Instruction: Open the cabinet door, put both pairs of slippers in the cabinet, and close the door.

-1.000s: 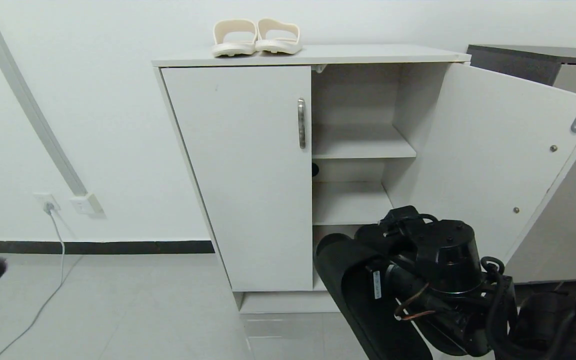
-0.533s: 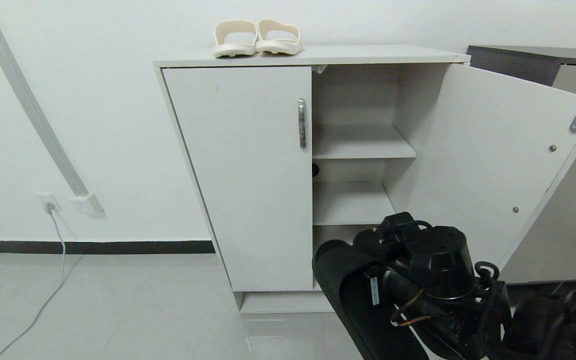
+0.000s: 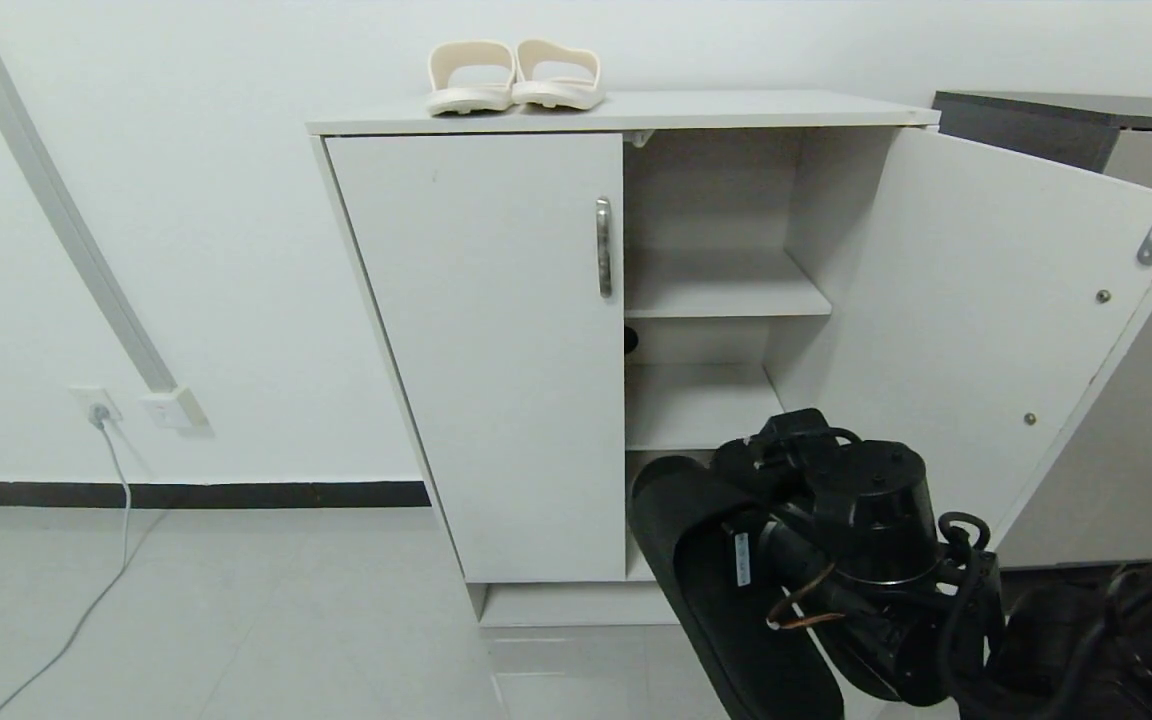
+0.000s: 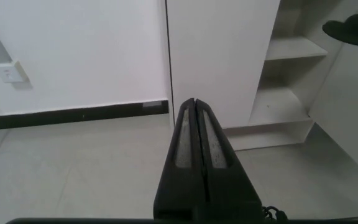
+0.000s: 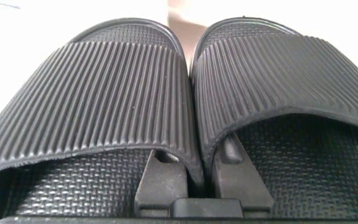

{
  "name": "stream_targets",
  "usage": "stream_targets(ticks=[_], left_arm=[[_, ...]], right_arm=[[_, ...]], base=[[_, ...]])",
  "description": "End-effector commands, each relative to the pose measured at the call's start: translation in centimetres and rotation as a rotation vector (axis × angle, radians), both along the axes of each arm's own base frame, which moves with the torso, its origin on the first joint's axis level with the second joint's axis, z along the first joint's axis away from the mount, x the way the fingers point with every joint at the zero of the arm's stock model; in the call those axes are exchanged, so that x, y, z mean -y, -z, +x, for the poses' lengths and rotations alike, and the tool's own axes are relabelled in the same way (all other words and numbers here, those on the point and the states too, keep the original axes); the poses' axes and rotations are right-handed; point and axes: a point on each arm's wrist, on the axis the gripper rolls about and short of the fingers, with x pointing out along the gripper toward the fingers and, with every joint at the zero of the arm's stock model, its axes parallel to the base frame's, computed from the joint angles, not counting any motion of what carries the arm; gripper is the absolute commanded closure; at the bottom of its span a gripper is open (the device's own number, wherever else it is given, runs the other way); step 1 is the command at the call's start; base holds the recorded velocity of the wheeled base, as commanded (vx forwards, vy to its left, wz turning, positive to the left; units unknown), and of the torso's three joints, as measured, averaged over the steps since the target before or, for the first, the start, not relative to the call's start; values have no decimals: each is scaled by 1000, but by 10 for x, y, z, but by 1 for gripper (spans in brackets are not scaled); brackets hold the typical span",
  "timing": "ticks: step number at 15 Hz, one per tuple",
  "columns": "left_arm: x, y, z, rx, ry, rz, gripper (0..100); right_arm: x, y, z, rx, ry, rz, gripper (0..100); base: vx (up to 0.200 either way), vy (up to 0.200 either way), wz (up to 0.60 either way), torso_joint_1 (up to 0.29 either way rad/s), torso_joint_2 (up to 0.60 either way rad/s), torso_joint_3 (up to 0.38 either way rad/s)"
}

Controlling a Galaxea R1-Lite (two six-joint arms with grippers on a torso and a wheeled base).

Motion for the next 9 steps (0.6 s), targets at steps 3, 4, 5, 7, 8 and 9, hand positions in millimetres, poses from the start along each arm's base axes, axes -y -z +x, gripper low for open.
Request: stream_targets(ticks=[3,4,5,7,8,9], left_arm=[[0,0,0,2,-1,0,100],[0,0,0,2,-1,-2,100],[0,0,0,2,-1,-3,100],[0,0,0,2,-1,-2,100],[0,0,0,2,-1,-2,100],[0,0,0,2,-1,-2,100]], right_arm=[[-31,5,27,63,169,-1,100],[-36,8,32,67,192,11,100],[-37,11,34,64,196,6,100],[-37,12,34,62,199,2,100],[-37,13,34,61,199,2,100],[-37,13,33,62,198,4,100]], base=[[0,0,0,0,0,0],[0,-200,0,2,2,2],[0,-200,0,7,-2,2],[0,-200,0,-2,2,0],[0,-200,0,2,-2,2],[0,0,0,0,0,0]])
